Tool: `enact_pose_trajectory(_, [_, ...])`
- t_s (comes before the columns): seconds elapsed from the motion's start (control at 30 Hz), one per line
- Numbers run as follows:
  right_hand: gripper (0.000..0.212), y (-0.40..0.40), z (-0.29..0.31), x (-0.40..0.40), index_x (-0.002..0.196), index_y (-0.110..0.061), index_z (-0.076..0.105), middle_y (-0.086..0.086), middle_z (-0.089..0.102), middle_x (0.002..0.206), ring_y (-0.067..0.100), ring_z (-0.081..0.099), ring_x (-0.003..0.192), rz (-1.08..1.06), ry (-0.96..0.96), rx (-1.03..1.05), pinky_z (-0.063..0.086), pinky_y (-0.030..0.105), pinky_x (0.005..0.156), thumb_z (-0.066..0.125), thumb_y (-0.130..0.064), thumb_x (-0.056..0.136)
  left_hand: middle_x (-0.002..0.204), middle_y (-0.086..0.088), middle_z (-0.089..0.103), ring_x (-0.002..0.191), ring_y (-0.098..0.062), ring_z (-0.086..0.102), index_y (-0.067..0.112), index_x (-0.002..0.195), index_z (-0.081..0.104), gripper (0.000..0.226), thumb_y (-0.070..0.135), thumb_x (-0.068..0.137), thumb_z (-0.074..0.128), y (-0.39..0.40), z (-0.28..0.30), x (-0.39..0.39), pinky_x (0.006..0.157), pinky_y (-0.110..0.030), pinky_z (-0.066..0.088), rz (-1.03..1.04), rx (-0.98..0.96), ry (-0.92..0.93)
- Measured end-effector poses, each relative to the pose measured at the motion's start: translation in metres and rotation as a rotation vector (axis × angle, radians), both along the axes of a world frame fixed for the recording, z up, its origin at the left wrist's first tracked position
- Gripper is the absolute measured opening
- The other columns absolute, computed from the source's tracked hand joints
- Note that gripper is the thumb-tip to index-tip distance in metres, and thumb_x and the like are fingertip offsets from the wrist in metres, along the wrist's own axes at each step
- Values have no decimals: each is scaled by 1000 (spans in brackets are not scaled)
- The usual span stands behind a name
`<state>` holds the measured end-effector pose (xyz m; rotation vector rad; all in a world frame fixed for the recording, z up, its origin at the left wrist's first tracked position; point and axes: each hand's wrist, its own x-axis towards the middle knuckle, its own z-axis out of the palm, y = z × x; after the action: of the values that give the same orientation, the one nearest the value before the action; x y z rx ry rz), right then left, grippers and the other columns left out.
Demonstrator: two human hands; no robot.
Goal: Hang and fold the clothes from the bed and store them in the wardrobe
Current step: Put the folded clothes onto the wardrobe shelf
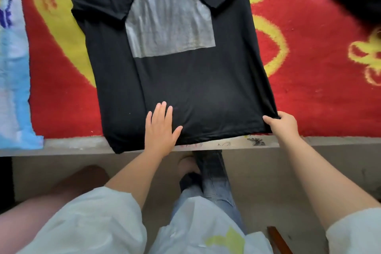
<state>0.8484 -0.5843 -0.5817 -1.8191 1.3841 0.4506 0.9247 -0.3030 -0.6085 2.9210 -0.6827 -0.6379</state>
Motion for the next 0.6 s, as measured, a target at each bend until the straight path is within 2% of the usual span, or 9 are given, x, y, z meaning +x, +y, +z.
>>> enact_pose_trajectory(0.03, [20,0,0,-11,94,9,62,12,54,82,22,47,77,-30,-8,-18,34,31,69,57,-9,87,134,-23,47,126,-37,45,-4,126,51,56,26,82,67,6,-1,-16,101,-55,34,99,-78,-51])
enact_pose_trajectory(0.1, [20,1,1,-29,91,6,61,11,52,80,22,48,73,-104,-45,-14,38,34,68,54,-12,91,141,-20,38,132,-35,36,-1,133,44,49,19,90,58,12,6,-41,108,-48,24,463,-221,6])
enact_pose_trajectory(0.13, [19,2,1,-33,87,3,59,10,52,78,21,53,66,-154,-74,16,44,33,64,52,-13,92,145,-18,31,134,-33,30,2,138,38,49,19,94,51,11,11,-47,109,-41,20,742,-279,70])
enact_pose_trajectory(0.2, [23,9,0,-35,74,-7,51,8,51,70,7,56,44,-293,-137,77,47,16,48,47,-14,95,147,-15,26,132,-29,31,6,141,31,47,24,98,40,9,15,-50,105,-33,24,1463,-448,166])
enact_pose_trajectory(0.27, [27,21,-3,-31,69,-14,44,4,49,66,1,52,35,-481,-215,113,43,13,40,48,-20,95,131,-14,45,116,-29,47,5,128,42,40,32,99,35,12,10,-44,95,-34,37,1897,-679,244])
enact_pose_trajectory(0.3, [28,31,-6,-31,69,-15,42,3,48,65,2,52,37,-571,-231,133,43,14,40,50,-24,94,109,-11,55,97,-26,55,6,111,48,33,35,99,35,18,4,-42,83,-33,44,1968,-785,256])
enact_pose_trajectory(0.37, [30,49,-10,-30,70,-14,42,3,49,66,9,54,50,-728,-246,176,44,18,47,52,-30,93,78,-2,48,67,-15,48,11,84,45,30,37,97,41,29,-2,-35,62,-25,43,2033,-882,231])
enact_pose_trajectory(0.47, [29,56,-12,-22,72,-15,44,3,53,69,13,57,58,-814,-256,193,44,20,50,50,-32,94,76,-3,49,66,-16,47,12,77,47,29,35,94,50,47,-6,-23,67,-27,42,1993,-775,168])
enact_pose_trajectory(0.6, [32,39,-10,-9,68,-13,42,3,47,62,12,49,49,-728,-217,127,38,19,43,45,-28,96,66,1,45,51,-7,41,11,72,46,22,6,93,47,65,0,-9,46,-14,36,2050,-821,243])
